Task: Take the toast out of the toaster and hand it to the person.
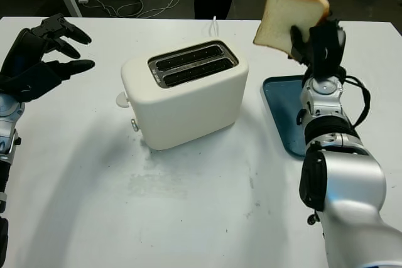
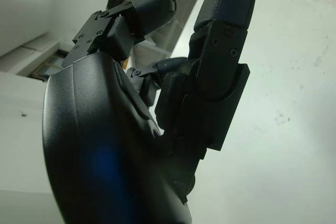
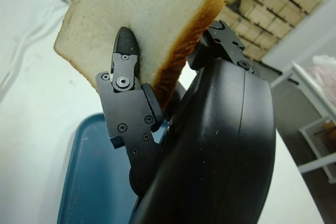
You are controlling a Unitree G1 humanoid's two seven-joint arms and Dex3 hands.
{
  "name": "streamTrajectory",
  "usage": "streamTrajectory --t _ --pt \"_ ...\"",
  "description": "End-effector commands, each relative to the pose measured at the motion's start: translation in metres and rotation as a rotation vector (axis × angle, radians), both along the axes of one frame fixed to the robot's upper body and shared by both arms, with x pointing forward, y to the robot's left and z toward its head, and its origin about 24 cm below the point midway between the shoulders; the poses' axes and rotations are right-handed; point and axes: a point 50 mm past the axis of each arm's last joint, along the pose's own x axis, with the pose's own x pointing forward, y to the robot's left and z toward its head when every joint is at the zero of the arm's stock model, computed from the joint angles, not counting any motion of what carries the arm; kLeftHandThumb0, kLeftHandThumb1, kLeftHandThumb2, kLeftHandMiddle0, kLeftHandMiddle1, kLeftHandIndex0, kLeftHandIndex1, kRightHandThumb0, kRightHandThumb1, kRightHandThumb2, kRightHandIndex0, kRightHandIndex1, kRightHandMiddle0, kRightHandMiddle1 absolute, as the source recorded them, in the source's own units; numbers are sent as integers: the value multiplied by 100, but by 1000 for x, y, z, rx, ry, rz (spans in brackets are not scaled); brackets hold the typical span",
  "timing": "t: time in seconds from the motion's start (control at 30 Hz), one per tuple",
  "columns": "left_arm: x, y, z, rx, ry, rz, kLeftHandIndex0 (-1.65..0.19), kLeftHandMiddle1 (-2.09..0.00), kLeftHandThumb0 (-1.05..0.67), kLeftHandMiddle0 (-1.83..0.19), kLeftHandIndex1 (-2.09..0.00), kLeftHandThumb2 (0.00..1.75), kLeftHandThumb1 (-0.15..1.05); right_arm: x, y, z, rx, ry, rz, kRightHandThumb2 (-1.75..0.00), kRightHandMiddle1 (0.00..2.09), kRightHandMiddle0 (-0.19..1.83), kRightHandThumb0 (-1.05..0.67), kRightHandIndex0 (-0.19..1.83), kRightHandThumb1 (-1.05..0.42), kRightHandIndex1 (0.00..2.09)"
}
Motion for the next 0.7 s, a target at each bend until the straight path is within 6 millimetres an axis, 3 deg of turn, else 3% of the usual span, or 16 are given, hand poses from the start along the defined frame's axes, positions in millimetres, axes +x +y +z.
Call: streamTrajectory --t 0.0,0.67 --pt "0 -3 -2 3 -9 -7 -34 -139 -88 -42 -127 3 92 4 8 3 -28 17 15 -37 175 51 -23 85 -92 175" --pt "0 -3 -2 4 1 -4 -33 -138 -90 -41 -127 5 92 6 27 -10 -75 87 78 -40 175 60 -25 89 -92 175"
